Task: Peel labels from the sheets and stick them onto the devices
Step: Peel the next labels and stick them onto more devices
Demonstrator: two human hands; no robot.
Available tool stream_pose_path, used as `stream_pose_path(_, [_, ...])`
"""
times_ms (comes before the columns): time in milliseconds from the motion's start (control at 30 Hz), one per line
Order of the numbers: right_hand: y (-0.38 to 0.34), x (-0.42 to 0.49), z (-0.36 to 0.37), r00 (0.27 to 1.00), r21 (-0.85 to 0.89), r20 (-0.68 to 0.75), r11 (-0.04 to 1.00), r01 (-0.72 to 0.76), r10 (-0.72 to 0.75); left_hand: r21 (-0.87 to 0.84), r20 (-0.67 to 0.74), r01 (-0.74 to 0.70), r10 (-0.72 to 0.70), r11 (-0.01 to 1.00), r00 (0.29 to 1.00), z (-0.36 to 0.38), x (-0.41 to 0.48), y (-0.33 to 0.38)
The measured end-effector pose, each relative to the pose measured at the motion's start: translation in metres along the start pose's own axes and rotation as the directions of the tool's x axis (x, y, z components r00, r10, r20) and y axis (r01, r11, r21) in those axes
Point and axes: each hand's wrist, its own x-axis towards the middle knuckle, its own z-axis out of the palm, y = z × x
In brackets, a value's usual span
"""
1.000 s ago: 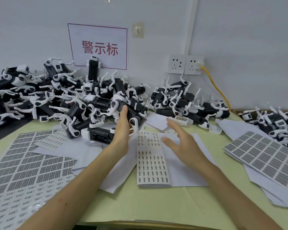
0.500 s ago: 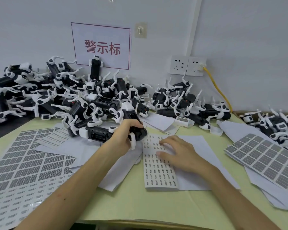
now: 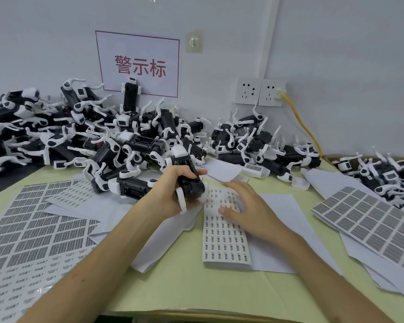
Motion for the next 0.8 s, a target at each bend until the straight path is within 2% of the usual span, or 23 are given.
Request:
stream_pose_path(133, [-0.003, -0.001, -0.001, 1.0, 0.067, -0.024, 0.998, 0.016, -0.015, -0.006, 0.002, -0.005, 0.005, 1.0, 1.0, 0.003, 0.0, -0.001])
stream_pose_path(233, [-0.005, 0.0, -0.001, 0.999, -0.041, 0.015, 0.999, -0.029, 0.029, 0.068, -0.036, -0.064, 0.066, 0.996, 0.997, 0.002, 0.0, -0.001])
stream_pose_path(300, [-0.005, -0.001, -0.001, 0.993, -0.164, 0.083, 0.984, -0.07, 0.085, 0.104, 0.005, -0.068, 0.068, 0.992, 0.998, 0.001, 0.0, -0.001])
stream_pose_path(367, [-0.004, -0.002, 0.0, 0.986, -0.197, 0.119, 0.976, -0.089, 0.114, 0.126, 0.045, -0.057, 0.052, 0.99, 0.998, -0.001, -0.001, 0.0])
stream_pose_path(533, [0.0, -0.002, 0.005, 0.991, -0.137, 0.079, 0.986, -0.099, 0.11, 0.143, 0.066, -0.084, 0.075, 0.986, 0.995, -0.004, 0.003, 0.0])
stream_pose_path(800, [0.004, -0.001, 0.004, 0.993, 0.045, -0.062, 0.994, -0.097, 0.1, 0.02, 0.114, -0.021, 0.018, 1.0, 0.993, -0.007, 0.008, -0.004])
